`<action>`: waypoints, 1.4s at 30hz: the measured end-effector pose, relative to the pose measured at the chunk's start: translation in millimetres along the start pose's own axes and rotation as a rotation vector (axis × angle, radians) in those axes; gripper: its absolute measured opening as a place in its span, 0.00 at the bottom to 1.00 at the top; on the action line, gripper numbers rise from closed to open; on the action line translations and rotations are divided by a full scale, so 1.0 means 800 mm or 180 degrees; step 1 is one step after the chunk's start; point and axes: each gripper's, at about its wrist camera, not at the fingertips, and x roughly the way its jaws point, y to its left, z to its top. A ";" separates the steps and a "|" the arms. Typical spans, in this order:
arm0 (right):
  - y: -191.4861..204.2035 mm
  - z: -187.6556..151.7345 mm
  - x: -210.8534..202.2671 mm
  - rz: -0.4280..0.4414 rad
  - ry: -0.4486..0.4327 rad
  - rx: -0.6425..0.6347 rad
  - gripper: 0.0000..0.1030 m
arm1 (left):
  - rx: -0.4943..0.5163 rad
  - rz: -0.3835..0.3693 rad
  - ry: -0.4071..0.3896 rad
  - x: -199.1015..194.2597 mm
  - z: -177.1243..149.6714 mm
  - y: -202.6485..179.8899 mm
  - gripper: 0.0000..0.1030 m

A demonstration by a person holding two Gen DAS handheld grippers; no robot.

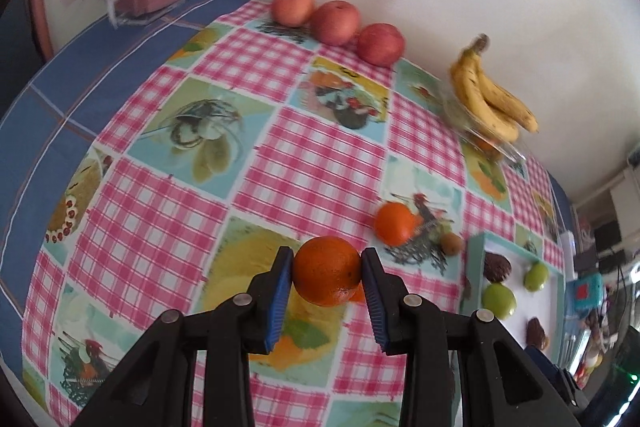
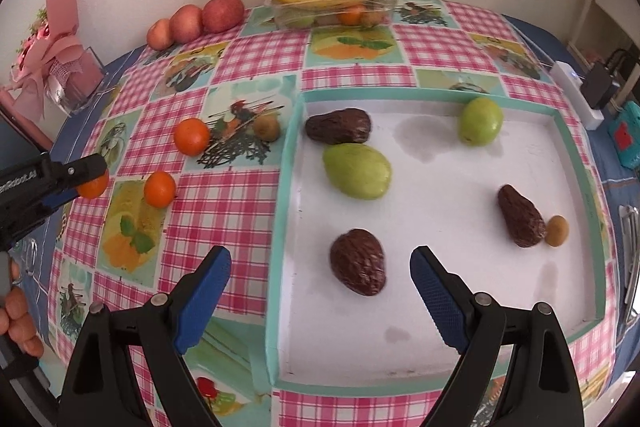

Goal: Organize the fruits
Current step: 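Grasp another tangerine with the right tool while the left tool holds its tangerine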

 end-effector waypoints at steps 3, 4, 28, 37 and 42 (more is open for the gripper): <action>0.012 0.009 0.000 0.0034 -0.0078 -0.0064 0.89 | -0.0083 0.0061 -0.0015 0.003 0.007 0.018 0.36; 0.016 0.013 0.000 0.0032 -0.0096 -0.0094 0.89 | -0.0111 0.0069 -0.0017 0.004 0.009 0.023 0.36; 0.189 0.061 0.097 0.0196 0.0257 -0.0929 0.61 | -0.0715 0.0040 -0.0071 0.001 0.027 0.114 0.36; 0.198 0.058 0.117 0.0115 0.0359 -0.0995 0.48 | -0.0711 0.0039 -0.0058 0.002 0.027 0.111 0.36; 0.200 0.058 0.116 0.0150 0.0355 -0.0994 0.40 | -0.0711 0.0041 -0.0062 0.002 0.027 0.111 0.36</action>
